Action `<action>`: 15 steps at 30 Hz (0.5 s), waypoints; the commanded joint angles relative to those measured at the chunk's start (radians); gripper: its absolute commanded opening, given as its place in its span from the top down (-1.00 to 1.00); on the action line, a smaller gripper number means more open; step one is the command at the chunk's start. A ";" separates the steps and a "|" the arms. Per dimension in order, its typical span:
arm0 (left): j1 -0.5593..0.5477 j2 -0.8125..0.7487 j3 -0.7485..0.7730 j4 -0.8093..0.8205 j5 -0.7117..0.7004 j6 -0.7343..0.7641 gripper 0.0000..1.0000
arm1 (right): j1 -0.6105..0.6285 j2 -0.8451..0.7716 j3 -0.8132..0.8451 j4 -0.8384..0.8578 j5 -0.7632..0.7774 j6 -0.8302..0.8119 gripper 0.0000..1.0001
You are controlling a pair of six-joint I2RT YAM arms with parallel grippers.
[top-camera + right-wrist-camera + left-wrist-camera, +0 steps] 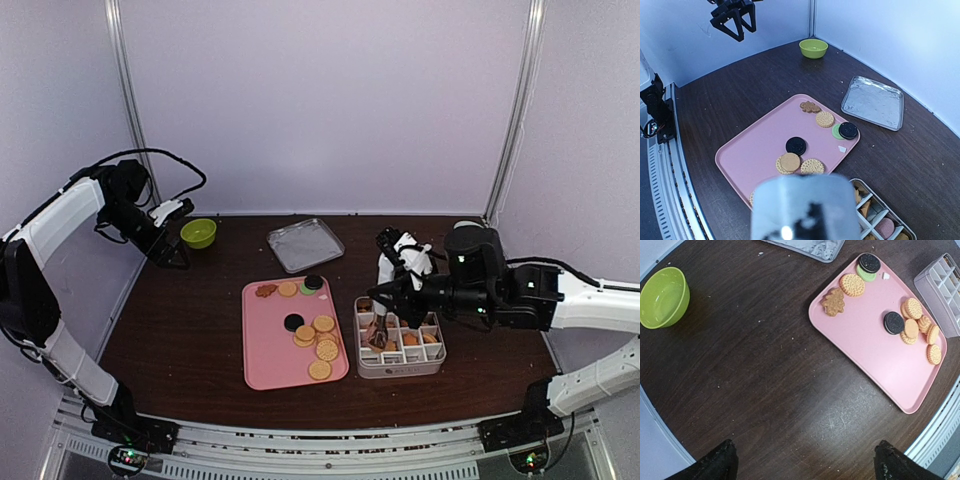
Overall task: Pack the cookies
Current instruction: Place the fake cookies in the empty pocket of the box.
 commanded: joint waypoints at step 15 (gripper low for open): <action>-0.003 -0.001 0.031 -0.015 0.036 -0.013 -0.96 | -0.035 -0.066 0.027 -0.167 -0.094 -0.097 1.00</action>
